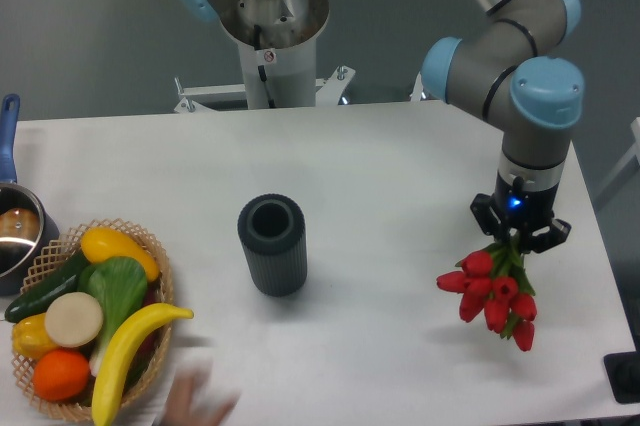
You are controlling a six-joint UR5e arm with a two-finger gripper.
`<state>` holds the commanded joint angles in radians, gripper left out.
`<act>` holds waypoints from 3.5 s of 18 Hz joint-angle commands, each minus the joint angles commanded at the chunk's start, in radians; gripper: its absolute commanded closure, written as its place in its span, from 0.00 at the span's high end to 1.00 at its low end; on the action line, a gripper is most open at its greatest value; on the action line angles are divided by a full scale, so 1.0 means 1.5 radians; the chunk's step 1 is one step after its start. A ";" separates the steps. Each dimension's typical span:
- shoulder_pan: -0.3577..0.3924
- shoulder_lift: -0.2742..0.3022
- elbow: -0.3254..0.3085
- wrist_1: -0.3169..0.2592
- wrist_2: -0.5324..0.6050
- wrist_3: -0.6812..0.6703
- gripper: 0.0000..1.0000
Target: Insert the flowers into the vase
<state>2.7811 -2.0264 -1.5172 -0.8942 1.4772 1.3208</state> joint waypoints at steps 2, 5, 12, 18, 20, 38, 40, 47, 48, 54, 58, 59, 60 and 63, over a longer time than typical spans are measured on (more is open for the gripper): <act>0.000 0.001 0.011 -0.018 -0.004 -0.001 0.00; 0.001 0.004 0.020 -0.028 -0.039 -0.011 0.00; 0.038 0.036 0.011 -0.027 -0.255 -0.030 0.00; 0.027 0.038 0.011 -0.011 -0.404 -0.104 0.00; 0.025 0.038 0.012 -0.010 -0.467 -0.139 0.00; -0.058 0.020 0.017 0.058 -0.870 -0.237 0.00; -0.058 0.010 0.017 0.059 -0.923 -0.235 0.00; -0.086 -0.014 0.028 0.060 -1.007 -0.232 0.00; -0.095 -0.016 0.034 0.060 -1.014 -0.232 0.00; -0.116 -0.035 0.056 0.059 -1.021 -0.232 0.00; -0.137 -0.063 0.084 0.059 -1.022 -0.232 0.00; -0.138 -0.064 0.084 0.059 -1.022 -0.232 0.00; -0.140 -0.065 0.084 0.059 -1.022 -0.232 0.00; -0.140 -0.066 0.080 0.059 -1.022 -0.232 0.01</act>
<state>2.5710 -2.1261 -1.3974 -0.8053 -0.0552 0.9725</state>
